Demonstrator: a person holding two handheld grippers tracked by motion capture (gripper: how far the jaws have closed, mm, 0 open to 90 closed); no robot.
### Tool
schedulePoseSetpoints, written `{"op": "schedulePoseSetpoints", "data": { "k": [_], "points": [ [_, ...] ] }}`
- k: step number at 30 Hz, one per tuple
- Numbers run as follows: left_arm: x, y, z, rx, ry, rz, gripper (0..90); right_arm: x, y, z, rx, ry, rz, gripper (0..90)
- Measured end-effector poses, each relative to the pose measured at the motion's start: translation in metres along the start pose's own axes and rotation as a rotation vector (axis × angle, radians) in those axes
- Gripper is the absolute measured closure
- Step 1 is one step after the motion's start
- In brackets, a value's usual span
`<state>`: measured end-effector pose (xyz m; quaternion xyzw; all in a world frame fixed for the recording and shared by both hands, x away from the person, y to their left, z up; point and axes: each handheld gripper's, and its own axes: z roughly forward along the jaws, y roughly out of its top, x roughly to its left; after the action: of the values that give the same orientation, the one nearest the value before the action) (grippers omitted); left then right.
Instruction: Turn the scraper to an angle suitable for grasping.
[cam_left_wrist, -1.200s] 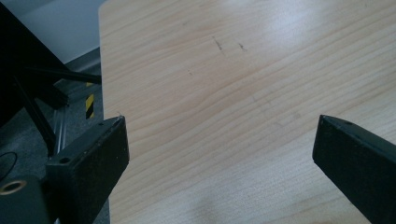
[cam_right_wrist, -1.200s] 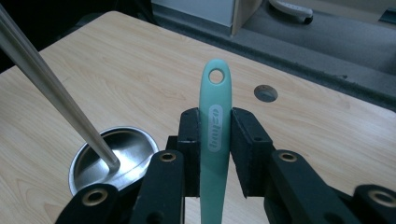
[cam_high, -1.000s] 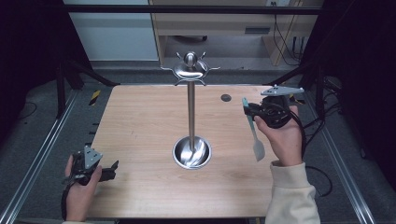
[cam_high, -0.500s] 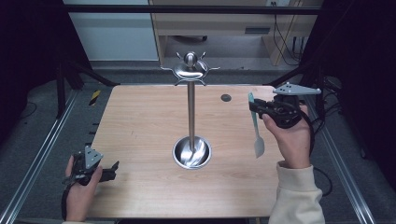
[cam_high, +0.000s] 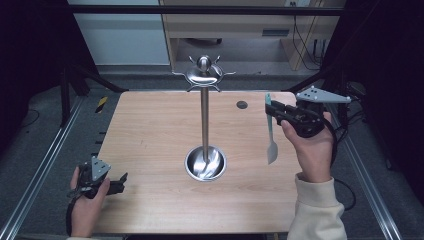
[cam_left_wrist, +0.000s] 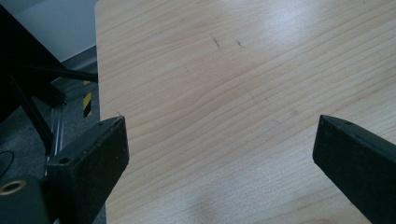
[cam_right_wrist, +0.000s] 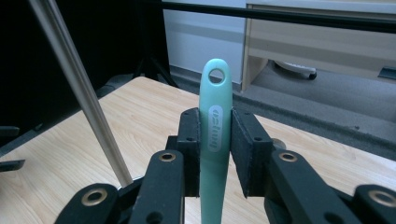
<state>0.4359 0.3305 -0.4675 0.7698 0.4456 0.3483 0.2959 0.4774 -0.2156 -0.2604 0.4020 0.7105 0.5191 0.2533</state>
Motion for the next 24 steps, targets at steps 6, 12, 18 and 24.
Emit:
{"op": "schedulePoseSetpoints", "data": {
  "k": [6,12,18,24],
  "points": [
    [0.000,0.000,0.000,-0.001,0.001,-0.001,3.3,0.005,0.004,-0.005,-0.031,0.012,-0.008,74.1],
    [0.000,-0.001,0.000,-0.002,0.003,-0.007,3.2,0.015,0.009,-0.010,-0.069,0.036,-0.035,74.2],
    [-0.001,-0.001,0.000,-0.007,-0.001,-0.011,3.2,0.028,0.014,-0.013,-0.099,0.063,-0.057,74.2],
    [0.000,-0.001,-0.001,-0.007,0.003,-0.013,3.1,0.037,0.018,-0.016,-0.113,0.078,-0.079,74.2]
  ]
}}
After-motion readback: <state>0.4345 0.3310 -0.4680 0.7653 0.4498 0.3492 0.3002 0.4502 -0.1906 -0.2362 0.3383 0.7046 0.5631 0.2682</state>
